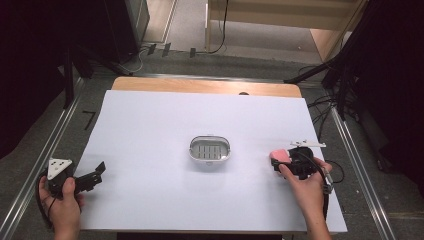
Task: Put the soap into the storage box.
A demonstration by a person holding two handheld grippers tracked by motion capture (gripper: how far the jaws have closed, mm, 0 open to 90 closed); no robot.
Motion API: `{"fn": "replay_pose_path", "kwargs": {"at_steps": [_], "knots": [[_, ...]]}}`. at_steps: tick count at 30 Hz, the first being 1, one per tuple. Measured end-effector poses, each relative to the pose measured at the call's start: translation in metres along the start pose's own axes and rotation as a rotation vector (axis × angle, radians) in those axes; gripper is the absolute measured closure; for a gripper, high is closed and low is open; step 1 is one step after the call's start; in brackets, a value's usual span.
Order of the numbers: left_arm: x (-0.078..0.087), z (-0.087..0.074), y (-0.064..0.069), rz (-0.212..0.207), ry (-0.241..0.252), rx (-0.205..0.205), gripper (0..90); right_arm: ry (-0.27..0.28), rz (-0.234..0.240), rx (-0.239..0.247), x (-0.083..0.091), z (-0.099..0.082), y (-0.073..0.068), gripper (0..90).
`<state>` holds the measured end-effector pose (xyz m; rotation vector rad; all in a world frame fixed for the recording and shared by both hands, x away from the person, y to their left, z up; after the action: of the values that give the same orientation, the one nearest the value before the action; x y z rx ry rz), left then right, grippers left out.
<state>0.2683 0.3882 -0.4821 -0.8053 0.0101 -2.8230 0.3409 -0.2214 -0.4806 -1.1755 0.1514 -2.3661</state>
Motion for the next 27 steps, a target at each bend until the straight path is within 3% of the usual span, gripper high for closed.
{"fn": "replay_pose_path", "kwargs": {"at_steps": [4,8,27], "knots": [[0.0,0.0,0.0,0.003,0.001,-0.001,0.0,-0.012,0.012,-0.003,-0.002,-0.001,0.005,31.6],[0.0,0.0,0.0,0.003,0.0,-0.001,0.0,-0.027,0.019,-0.005,-0.003,-0.001,0.007,34.1],[0.0,0.0,0.001,0.003,-0.005,-0.006,0.0,-0.071,-0.009,0.005,-0.013,-0.003,0.008,37.5]]}}
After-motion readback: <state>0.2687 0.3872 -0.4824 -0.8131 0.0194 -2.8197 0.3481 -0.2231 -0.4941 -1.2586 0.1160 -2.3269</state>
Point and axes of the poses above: each handheld gripper's, and its own axes: x roughly backward along the jaws, z roughly out of its top, y roughly to its right, the point moved 4 cm from there along -x, roughly forward along the jaws, and after that the axes turned 15 degrees about z, right-handed, at the moved point
